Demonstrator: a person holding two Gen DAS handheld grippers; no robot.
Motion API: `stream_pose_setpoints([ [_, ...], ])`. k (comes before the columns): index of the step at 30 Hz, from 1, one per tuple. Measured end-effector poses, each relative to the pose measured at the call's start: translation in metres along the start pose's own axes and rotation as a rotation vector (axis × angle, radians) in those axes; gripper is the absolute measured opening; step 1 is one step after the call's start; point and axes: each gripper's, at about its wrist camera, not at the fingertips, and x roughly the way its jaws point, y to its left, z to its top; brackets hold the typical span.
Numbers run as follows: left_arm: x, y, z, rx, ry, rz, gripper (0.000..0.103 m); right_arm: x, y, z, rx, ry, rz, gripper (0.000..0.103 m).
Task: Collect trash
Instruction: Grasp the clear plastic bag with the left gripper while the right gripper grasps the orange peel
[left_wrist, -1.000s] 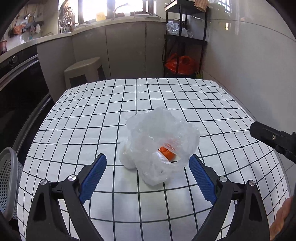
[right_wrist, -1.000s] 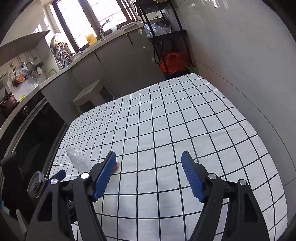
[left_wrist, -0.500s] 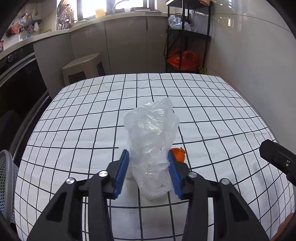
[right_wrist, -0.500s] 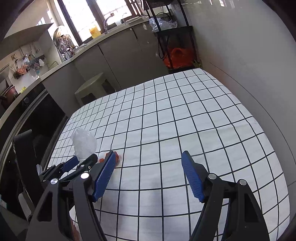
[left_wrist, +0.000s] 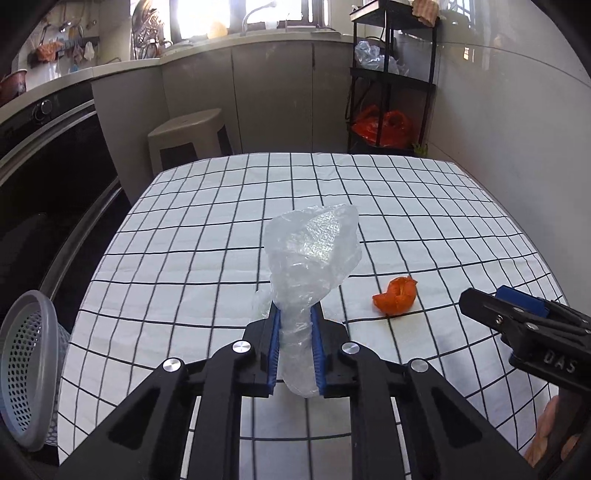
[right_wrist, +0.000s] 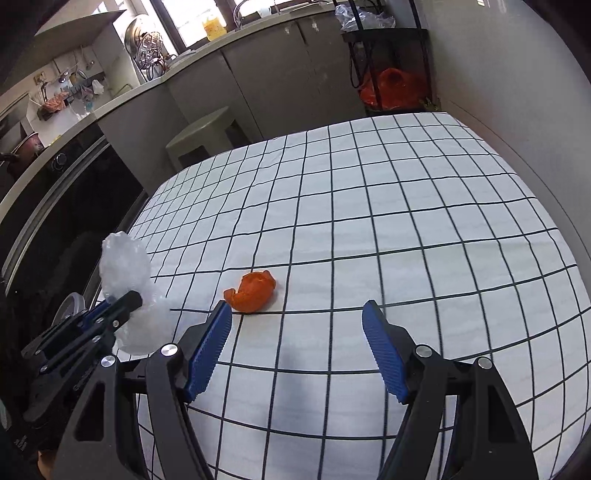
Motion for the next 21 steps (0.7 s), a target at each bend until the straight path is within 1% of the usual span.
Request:
stream_pose_setpoints([
  [2, -0.008, 0.013, -0.004, 0.01, -0.009, 0.024, 0.015, 0.011, 0.01, 0.002, -0.014, 0.019, -0.005, 0.07],
  [6, -0.023, 0.038, -0.013, 0.021, -0.013, 0.048, 0.015, 0.033, 0.03, 0.002, -0.054, 0.054, -0.037, 0.07],
  [10, -0.033, 0.06, -0.019, 0.012, -0.018, 0.058, 0.015, 0.051, 0.043, 0.001, -0.072, 0.075, -0.078, 0.07],
  [16, -0.039, 0.079, -0.026, -0.006, -0.026, 0.065, 0.015, 0.071, 0.055, 0.002, -0.098, 0.067, -0.165, 0.07],
  [19, -0.041, 0.087, -0.028, -0.016, -0.028, 0.068, 0.015, 0.075, 0.063, -0.001, -0.136, 0.055, -0.198, 0.069],
  [21, -0.042, 0.092, -0.028, -0.023, -0.029, 0.069, 0.015, 0.076, 0.067, -0.002, -0.156, 0.047, -0.198, 0.061],
])
